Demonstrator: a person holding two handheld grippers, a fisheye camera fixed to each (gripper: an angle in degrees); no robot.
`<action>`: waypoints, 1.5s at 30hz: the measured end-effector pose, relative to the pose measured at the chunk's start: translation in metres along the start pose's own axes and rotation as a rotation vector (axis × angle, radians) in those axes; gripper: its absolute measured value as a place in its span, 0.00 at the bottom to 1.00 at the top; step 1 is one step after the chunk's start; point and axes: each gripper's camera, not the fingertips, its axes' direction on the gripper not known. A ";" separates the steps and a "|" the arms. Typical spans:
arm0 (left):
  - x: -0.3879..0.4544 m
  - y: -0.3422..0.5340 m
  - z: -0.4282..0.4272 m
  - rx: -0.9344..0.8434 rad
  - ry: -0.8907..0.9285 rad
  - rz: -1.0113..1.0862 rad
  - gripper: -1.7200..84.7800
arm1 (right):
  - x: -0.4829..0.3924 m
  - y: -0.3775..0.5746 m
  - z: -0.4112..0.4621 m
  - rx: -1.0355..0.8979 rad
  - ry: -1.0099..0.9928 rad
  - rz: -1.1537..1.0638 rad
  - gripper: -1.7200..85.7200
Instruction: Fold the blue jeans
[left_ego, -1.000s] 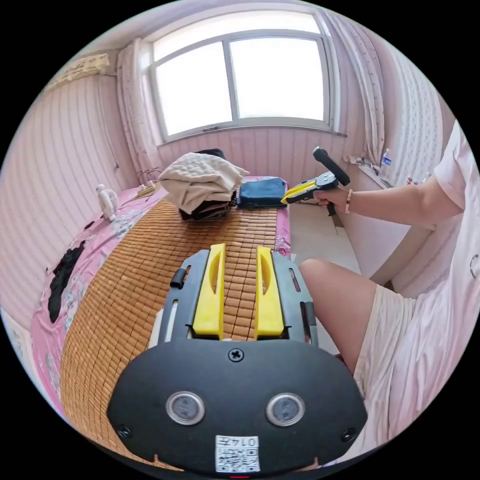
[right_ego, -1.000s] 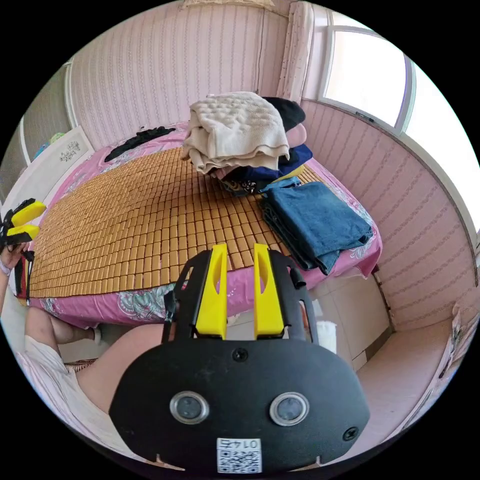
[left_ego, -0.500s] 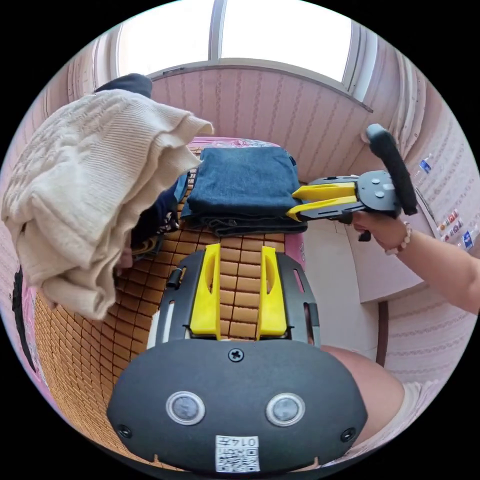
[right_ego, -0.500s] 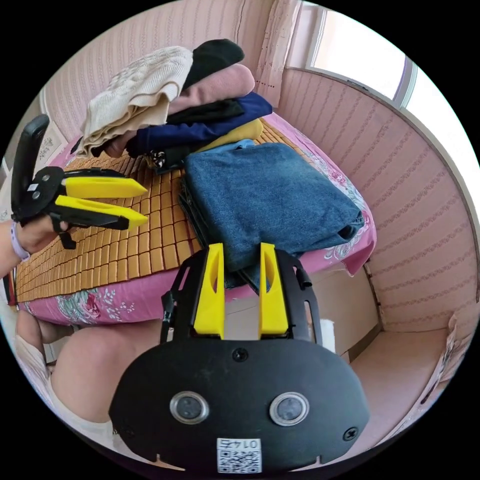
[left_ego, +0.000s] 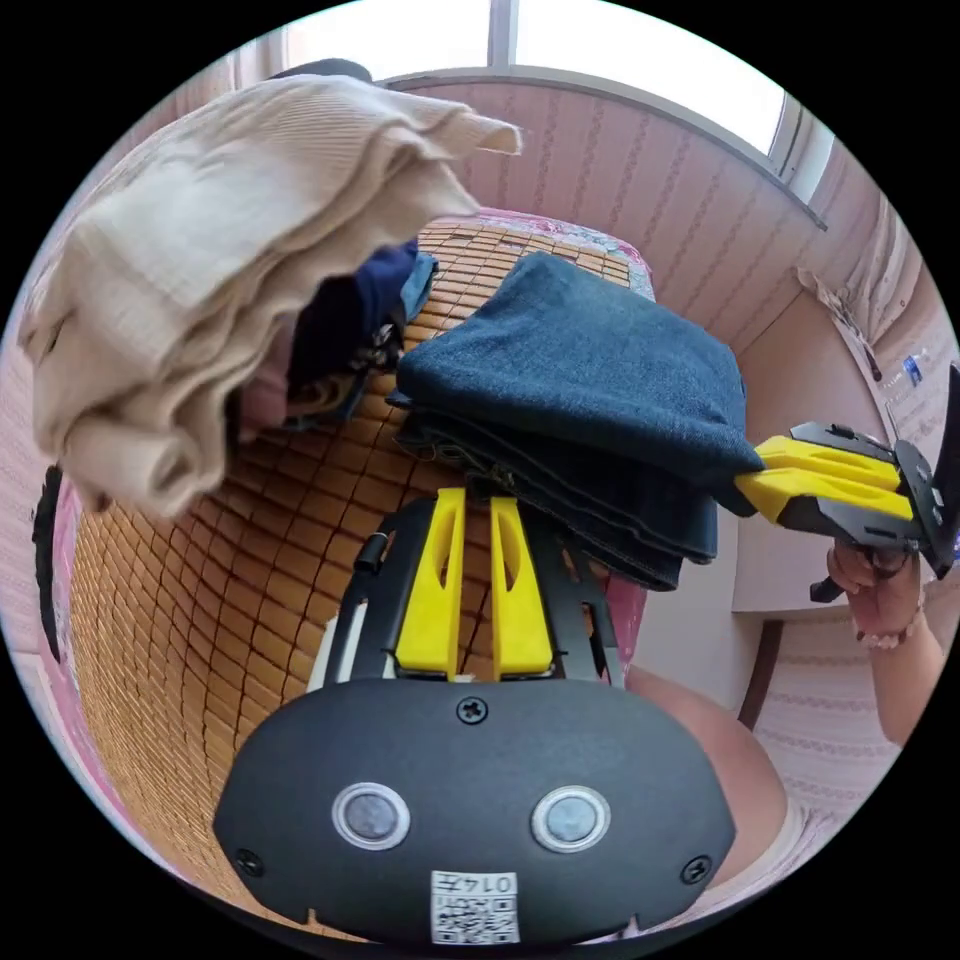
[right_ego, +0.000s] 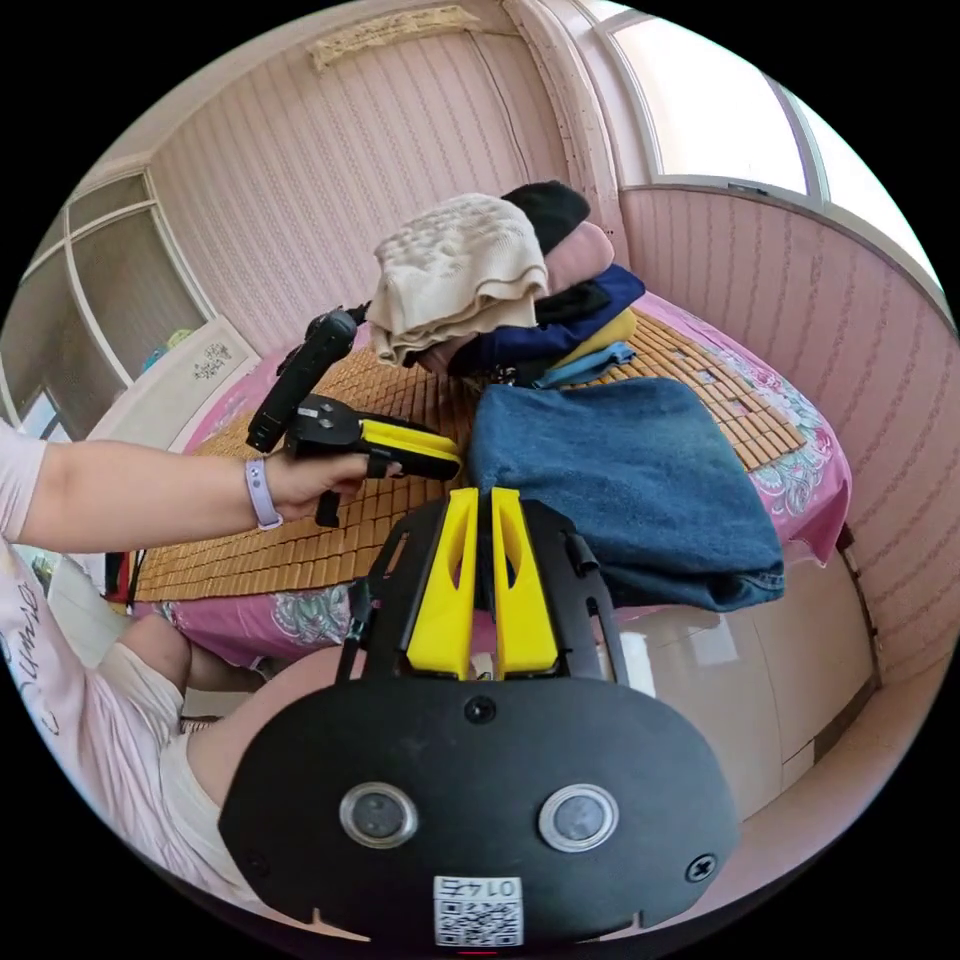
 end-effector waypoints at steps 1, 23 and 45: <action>-0.016 0.031 -0.017 0.012 0.015 -0.042 0.05 | -0.011 -0.002 -0.003 0.010 -0.018 -0.020 0.04; -0.182 0.623 -0.243 0.183 0.093 -1.022 0.13 | -0.428 -0.004 0.100 -0.180 -0.834 -0.174 0.03; -0.275 0.785 -0.349 0.122 -0.211 -0.844 0.01 | -0.366 0.044 0.157 -0.326 0.107 0.112 0.07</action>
